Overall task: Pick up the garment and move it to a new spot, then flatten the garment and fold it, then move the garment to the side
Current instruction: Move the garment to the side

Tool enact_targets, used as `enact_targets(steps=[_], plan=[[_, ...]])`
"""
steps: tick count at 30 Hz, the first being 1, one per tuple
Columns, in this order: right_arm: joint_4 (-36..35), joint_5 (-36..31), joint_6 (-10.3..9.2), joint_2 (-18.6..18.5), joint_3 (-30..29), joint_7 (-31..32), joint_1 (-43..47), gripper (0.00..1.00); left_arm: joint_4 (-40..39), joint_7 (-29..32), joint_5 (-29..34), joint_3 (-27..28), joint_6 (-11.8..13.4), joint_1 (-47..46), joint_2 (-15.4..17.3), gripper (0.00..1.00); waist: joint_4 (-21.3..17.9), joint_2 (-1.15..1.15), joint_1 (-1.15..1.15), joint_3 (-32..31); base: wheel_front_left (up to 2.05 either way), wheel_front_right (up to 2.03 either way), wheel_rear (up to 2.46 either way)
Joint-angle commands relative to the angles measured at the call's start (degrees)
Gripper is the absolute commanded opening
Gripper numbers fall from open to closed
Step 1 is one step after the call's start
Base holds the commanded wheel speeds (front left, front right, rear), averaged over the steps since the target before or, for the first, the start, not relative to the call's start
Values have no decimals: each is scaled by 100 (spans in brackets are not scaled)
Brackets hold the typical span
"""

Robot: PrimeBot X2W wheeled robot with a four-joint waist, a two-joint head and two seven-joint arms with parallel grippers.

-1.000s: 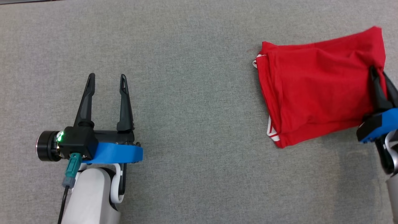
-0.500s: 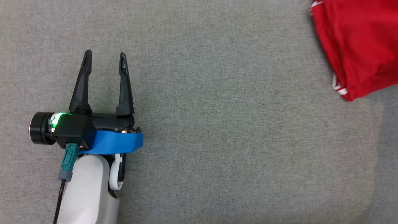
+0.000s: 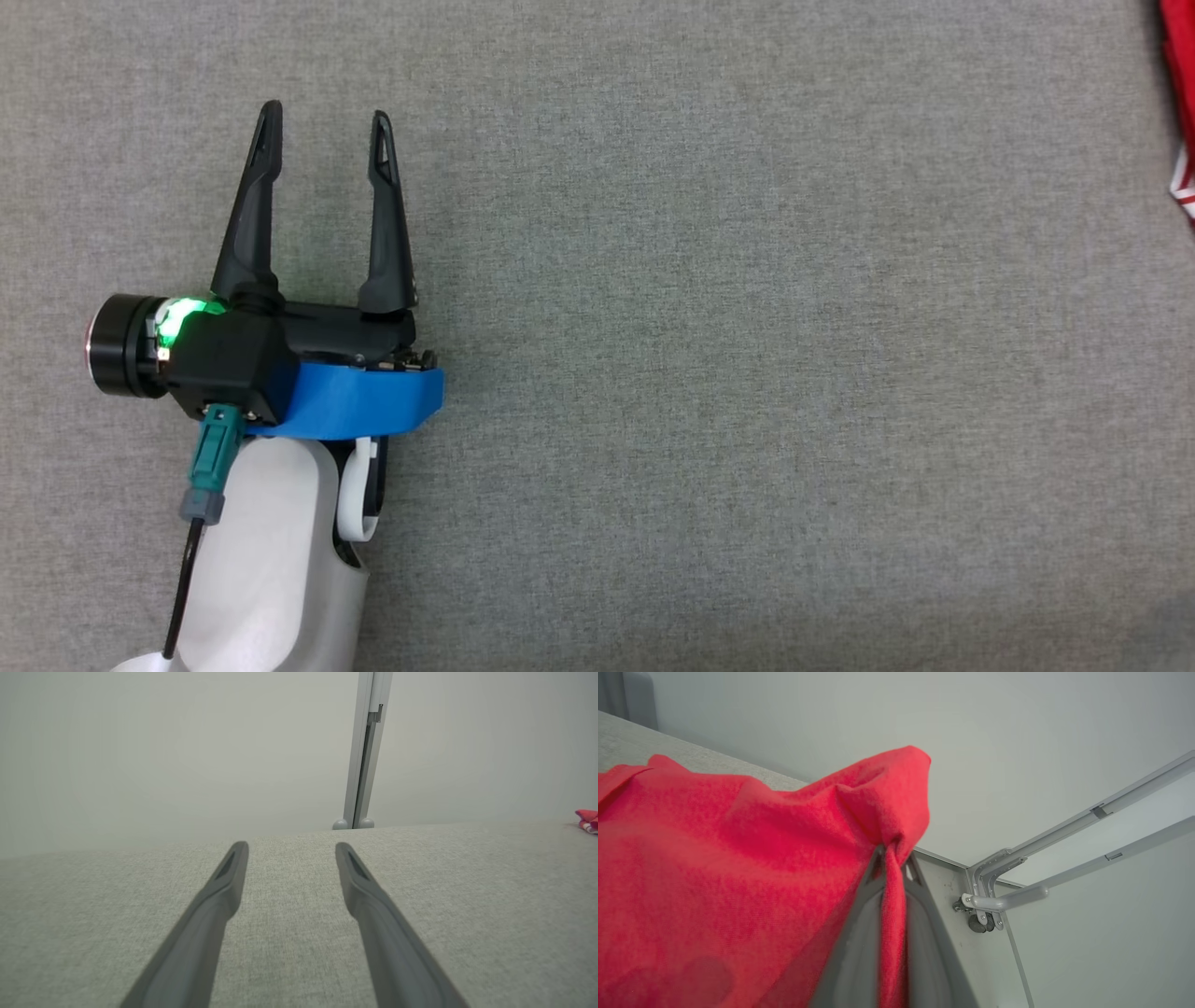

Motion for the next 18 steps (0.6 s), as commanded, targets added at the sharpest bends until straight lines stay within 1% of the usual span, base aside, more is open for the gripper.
enact_targets(steps=[1,2,3,4,8,11,16,18], plan=[[81,38,0,-74,44,-45,-155,0,-19,-16,5,9,21,-86,15,100,20,0,-1,19,0,0,0],[156,60,0,-87,96,-57,-205,13,-15,-16,4,9,27,-99,16,100,29,0,-1,28,0,0,0],[231,64,0,-109,140,-91,-253,60,-17,-16,2,10,35,-106,18,100,35,0,-1,39,0,0,0],[332,90,0,-119,160,-111,-314,100,-15,-16,3,9,40,-109,18,100,38,0,-1,46,0,0,0],[698,80,0,-95,233,-274,-515,100,36,-16,-15,-14,52,-125,13,100,76,0,-1,-11,0,0,0],[901,39,0,24,277,-587,-584,100,96,-16,-62,11,56,-50,13,100,92,0,-1,-187,0,0,0],[971,108,0,338,366,-1060,-496,100,210,-16,-133,76,57,216,16,100,101,0,-1,-657,0,0,0],[917,161,1,539,436,-1194,-395,100,257,-16,-173,102,63,342,22,100,104,0,-1,-869,0,0,0]])
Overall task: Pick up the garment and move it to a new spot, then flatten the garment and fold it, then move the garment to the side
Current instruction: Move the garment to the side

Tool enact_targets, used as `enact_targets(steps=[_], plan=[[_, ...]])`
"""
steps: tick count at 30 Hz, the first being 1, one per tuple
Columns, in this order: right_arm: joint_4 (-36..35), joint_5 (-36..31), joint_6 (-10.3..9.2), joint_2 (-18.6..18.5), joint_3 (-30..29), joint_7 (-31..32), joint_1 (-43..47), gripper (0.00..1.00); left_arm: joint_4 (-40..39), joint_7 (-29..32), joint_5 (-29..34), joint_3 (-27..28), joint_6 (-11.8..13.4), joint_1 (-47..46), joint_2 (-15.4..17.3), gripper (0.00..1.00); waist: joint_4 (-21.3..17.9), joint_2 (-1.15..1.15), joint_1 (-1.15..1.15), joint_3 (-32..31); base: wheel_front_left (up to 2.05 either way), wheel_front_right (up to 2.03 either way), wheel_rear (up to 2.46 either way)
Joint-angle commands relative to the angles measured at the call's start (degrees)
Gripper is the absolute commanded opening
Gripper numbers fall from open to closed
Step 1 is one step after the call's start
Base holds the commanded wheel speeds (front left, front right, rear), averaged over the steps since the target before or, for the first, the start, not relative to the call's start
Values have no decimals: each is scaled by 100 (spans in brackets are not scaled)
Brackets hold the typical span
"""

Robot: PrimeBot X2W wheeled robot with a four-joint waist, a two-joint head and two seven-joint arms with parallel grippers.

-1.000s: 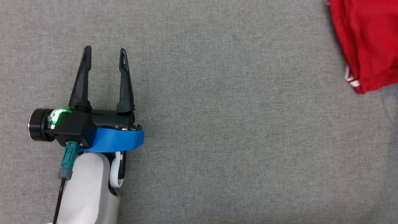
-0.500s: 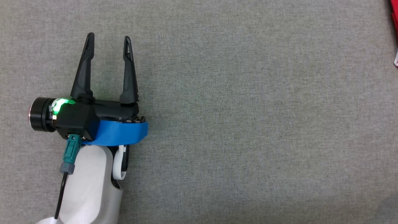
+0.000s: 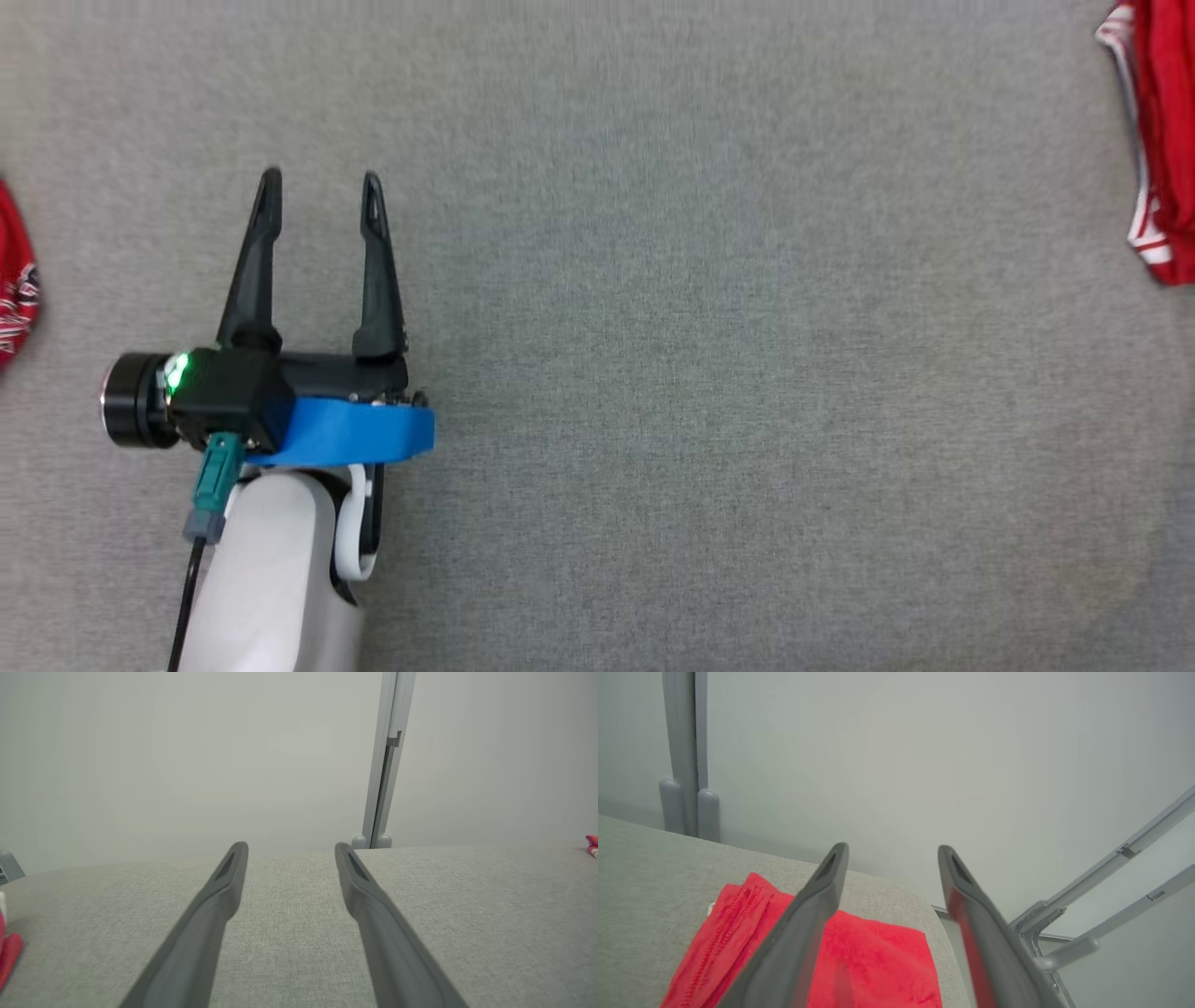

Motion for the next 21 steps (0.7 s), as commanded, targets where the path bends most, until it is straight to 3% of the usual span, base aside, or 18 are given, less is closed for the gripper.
enact_targets(steps=[1,13,21], plan=[[-54,56,1,177,56,-94,152,100,40,-16,-33,25,15,98,27,100,-96,0,0,-243,0,0,0],[-753,-9,2,1805,206,-300,1027,100,278,-16,-179,224,-8,868,36,100,64,0,0,-1352,0,0,0],[-1338,-7,2,2569,203,-298,2063,100,442,-16,-240,316,-40,1240,21,100,138,0,0,-1919,0,0,0]])
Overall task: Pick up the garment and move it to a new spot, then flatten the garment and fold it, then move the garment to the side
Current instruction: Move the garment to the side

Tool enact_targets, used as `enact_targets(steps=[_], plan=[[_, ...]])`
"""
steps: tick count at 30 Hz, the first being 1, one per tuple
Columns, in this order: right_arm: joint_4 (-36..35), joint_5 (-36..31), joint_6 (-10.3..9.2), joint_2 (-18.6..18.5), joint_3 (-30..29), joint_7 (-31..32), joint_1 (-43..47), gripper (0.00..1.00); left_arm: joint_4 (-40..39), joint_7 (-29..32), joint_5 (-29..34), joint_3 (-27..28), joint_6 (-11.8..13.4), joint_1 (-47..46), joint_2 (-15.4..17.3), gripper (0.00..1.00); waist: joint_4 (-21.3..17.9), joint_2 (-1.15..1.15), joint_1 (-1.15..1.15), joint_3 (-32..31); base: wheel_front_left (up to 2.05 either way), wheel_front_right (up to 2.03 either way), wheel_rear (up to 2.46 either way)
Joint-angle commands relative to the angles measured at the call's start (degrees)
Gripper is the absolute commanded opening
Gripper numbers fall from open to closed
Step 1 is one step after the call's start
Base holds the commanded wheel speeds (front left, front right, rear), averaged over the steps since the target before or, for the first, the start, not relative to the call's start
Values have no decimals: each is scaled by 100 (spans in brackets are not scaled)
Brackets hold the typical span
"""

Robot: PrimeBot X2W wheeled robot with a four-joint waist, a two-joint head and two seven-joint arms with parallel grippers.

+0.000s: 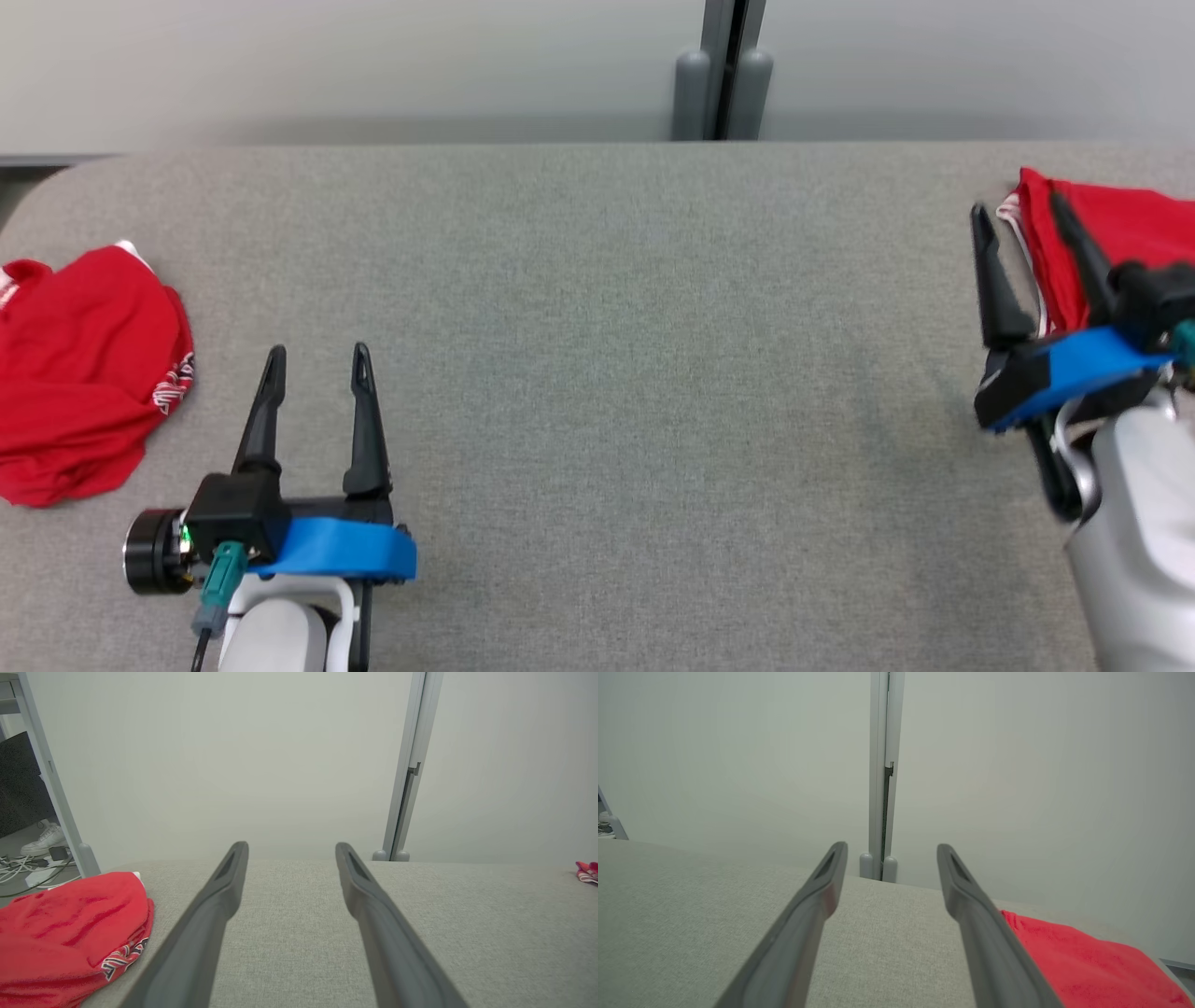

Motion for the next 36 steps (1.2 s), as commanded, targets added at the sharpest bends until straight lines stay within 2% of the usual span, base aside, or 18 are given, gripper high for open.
enact_targets(steps=[1,14,20,36], plan=[[-154,-4,2,91,-40,9,306,100,33,-16,-17,61,2,102,19,100,-44,0,2,-144,0,0,0],[-2211,-150,2,843,-711,625,2438,100,66,-16,-40,165,2,503,49,100,52,0,2,-566,0,0,0],[-2979,-187,2,1073,-738,972,3075,100,88,-16,-45,153,25,603,84,100,23,0,2,-639,0,0,0],[-3191,-230,2,1173,-800,1136,3380,100,178,52,-106,43,46,524,142,100,59,0,2,-651,0,0,0]])
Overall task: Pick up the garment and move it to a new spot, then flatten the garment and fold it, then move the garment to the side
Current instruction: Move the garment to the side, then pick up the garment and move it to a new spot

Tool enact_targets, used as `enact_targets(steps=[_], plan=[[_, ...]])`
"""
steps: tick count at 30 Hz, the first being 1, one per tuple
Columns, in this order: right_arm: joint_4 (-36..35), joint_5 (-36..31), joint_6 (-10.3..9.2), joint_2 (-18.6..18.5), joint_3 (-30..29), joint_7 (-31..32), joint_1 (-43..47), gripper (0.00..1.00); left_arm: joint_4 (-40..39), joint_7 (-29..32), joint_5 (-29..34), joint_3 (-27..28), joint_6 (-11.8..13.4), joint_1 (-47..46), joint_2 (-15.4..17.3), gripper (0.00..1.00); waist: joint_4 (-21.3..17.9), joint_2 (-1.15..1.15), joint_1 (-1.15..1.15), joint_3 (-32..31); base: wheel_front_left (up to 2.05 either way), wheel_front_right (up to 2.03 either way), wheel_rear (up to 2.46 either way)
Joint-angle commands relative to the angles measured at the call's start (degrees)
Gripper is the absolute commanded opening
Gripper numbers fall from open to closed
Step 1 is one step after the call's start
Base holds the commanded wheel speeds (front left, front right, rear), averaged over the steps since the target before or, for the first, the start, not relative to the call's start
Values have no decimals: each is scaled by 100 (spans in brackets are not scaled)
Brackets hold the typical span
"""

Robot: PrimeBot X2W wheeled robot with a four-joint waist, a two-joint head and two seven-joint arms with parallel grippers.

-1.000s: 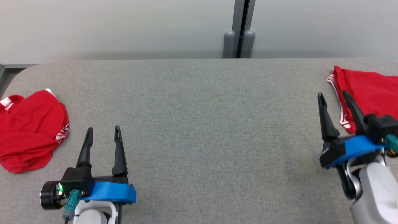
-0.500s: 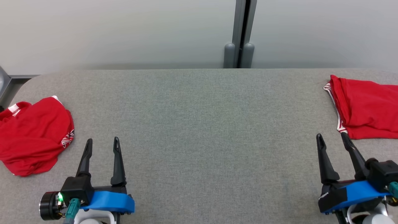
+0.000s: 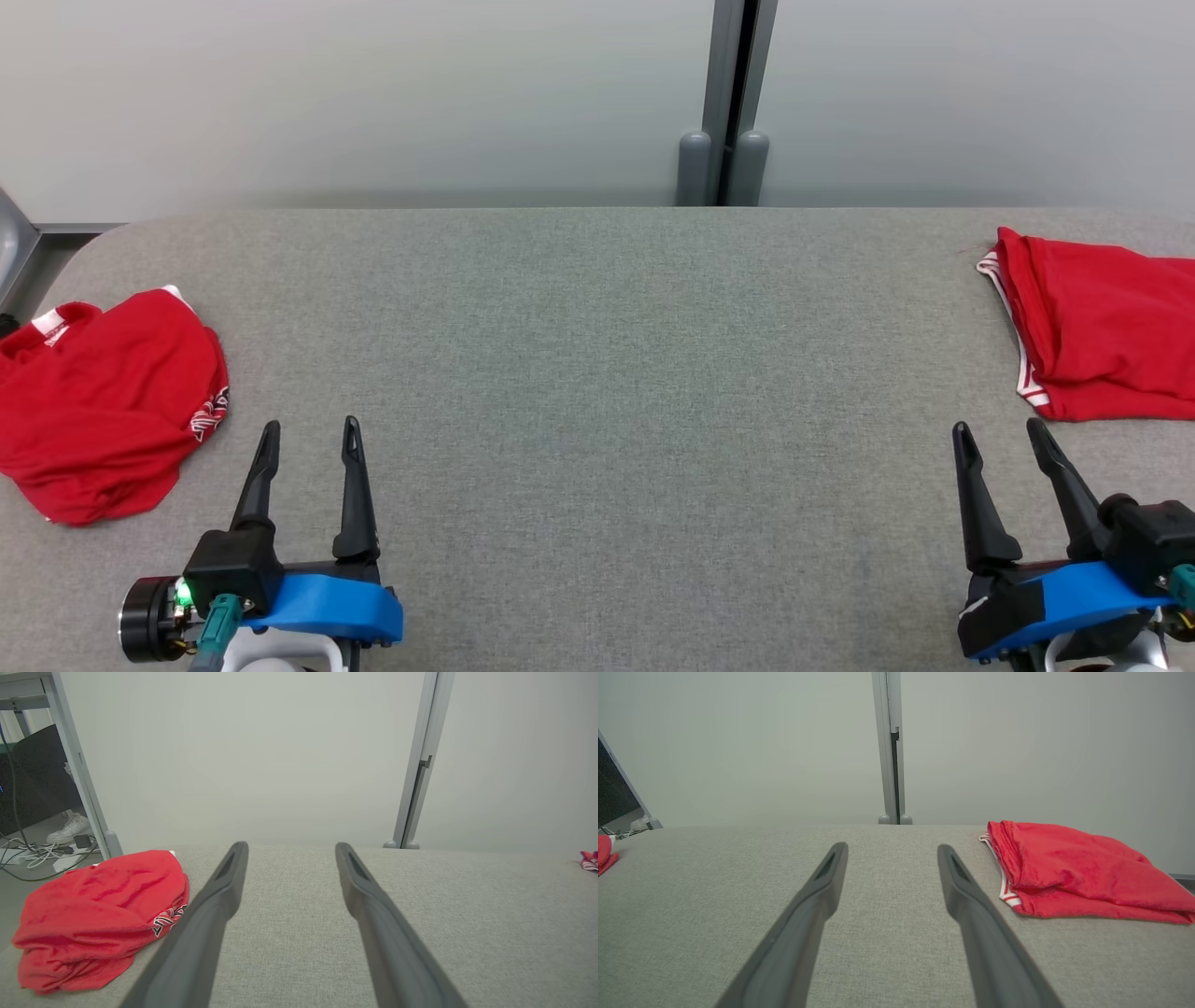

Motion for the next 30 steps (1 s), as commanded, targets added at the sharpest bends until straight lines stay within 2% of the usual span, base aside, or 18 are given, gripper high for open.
enact_targets(steps=[1,7,12,30], plan=[[6,-48,2,21,-4,20,69,100,17,18,-11,-27,27,-64,25,100,9,0,0,-4,0,0,0],[32,-14,2,23,38,20,63,100,22,32,-37,-29,44,-94,77,100,113,0,0,0,0,0,0],[33,47,2,22,72,-22,94,100,-43,52,-37,-22,75,-129,130,100,355,0,0,17,0,0,0],[-64,-95,2,19,139,82,-94,100,-213,87,-193,168,262,-146,296,100,1780,0,0,221,0,0,0]])
